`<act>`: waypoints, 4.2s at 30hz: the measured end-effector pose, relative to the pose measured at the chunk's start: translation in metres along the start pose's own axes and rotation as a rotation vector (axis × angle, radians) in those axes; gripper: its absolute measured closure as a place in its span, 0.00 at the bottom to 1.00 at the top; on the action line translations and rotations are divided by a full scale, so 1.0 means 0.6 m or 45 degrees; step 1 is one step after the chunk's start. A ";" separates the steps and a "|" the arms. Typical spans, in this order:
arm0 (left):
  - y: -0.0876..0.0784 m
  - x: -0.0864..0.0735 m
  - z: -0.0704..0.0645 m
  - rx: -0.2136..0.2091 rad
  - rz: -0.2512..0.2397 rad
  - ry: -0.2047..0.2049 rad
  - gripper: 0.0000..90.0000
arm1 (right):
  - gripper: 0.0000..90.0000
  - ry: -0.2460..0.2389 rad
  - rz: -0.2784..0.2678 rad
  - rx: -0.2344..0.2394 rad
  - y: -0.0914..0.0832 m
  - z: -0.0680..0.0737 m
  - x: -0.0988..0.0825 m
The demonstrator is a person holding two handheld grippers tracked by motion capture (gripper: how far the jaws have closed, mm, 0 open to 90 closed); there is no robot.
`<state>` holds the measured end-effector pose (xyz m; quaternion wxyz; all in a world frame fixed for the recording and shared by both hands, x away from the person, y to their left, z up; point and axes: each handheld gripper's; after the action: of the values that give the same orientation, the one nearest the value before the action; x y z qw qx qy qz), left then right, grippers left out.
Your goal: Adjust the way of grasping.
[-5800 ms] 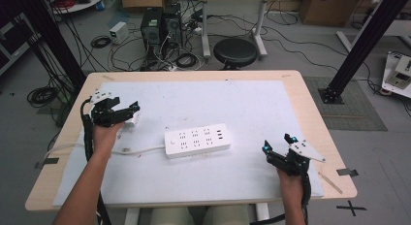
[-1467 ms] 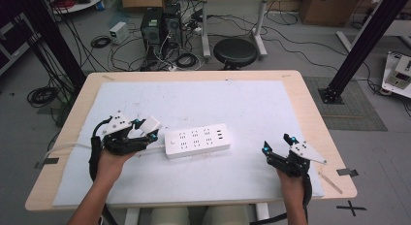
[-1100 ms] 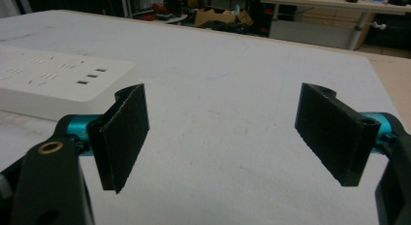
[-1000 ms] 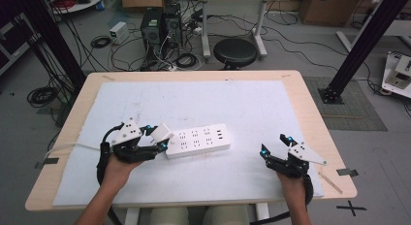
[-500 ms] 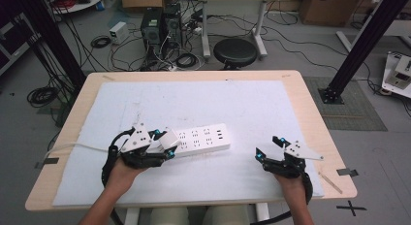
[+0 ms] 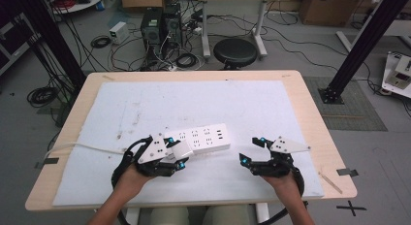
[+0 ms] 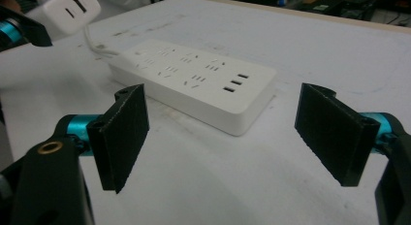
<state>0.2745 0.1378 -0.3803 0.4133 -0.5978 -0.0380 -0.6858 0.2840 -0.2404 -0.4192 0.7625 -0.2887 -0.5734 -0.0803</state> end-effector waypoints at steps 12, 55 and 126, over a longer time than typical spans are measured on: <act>0.008 0.006 -0.014 -0.002 0.018 0.110 0.47 | 0.23 0.047 0.036 0.130 0.021 0.013 0.017; 0.054 0.035 -0.082 -0.074 0.004 0.384 0.47 | 0.23 0.522 0.227 0.669 0.114 0.031 0.042; -0.049 -0.079 0.062 0.185 -0.153 -0.454 0.26 | 0.71 0.038 0.435 0.279 0.027 -0.020 0.097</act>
<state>0.2830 0.2018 -0.3969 0.4002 -0.6751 -0.1957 -0.5880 0.3202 -0.2213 -0.3732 0.8004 -0.2959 -0.5099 0.1089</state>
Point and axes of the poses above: each handheld gripper's, and its own axes: y roughly forward along the jaws, x roughly out of its top, z roughly to its left, and after that the axes turned 9 degrees about x, right-handed
